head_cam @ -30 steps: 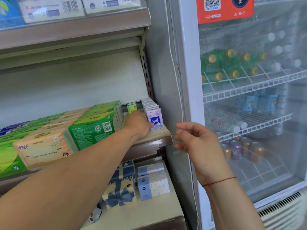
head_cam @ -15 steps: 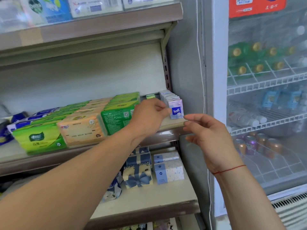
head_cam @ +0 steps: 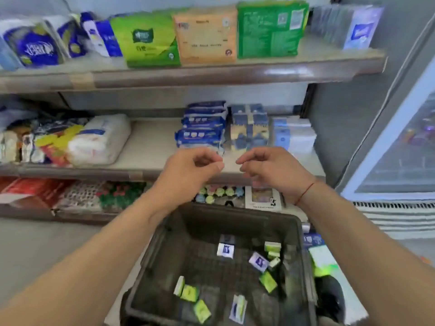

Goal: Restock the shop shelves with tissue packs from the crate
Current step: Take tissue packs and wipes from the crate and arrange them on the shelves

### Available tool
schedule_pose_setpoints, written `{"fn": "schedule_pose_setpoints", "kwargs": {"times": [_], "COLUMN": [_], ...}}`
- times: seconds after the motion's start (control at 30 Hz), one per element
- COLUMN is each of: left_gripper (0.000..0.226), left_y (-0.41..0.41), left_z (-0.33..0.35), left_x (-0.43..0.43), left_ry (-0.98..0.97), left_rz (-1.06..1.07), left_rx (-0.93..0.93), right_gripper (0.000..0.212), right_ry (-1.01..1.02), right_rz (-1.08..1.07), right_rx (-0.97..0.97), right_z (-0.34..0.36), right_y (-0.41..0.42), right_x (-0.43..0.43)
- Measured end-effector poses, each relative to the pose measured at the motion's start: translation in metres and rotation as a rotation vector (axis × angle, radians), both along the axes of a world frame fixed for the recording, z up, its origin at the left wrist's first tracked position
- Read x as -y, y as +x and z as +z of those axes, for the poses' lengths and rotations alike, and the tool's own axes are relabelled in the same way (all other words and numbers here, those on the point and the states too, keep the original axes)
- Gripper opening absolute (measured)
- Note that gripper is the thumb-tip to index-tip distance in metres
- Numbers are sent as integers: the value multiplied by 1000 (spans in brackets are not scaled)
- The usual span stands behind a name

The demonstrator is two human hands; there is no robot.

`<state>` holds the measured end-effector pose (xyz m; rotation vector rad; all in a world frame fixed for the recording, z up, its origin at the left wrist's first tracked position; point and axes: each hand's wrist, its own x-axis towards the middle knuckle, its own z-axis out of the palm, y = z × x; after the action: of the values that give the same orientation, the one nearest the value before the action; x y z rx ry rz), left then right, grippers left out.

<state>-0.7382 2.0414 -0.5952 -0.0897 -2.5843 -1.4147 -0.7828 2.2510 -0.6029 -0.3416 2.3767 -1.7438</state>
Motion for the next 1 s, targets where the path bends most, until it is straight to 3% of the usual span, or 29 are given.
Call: {"fn": "schedule_pose_setpoints", "kwargs": {"times": [0.27,0.43,0.53,0.63,0.73,0.8,1.0], "left_gripper": [11,18,32,45,53,55,53], "left_y": [50,53,46,34,15,2,-32], "left_z": [-198,-279,-323,-365,-402,-428,-491], "left_x": [71,73,78,73,55,41,17], "left_ry": [-204,-311,-408,-511,-576,-632,-768], "left_rz": [50,-74,-128,-185,-262,-315,-400], "left_rx": [508,695,718,729,660,608,594], "right_gripper": [19,21,24,12,29,28,51], "right_ry": [513,801,993,1067,1140,1157,1122], "right_rz": [239,259,301,333,341,339,243], "right_rx": [401,420,420,429,404,391,398], "right_z": [-175,-270,-314,-350,-382,-403,-468], "right_y": [35,39,38,32,22,13,-5], "right_x": [56,59,57,49,40,36,34]}}
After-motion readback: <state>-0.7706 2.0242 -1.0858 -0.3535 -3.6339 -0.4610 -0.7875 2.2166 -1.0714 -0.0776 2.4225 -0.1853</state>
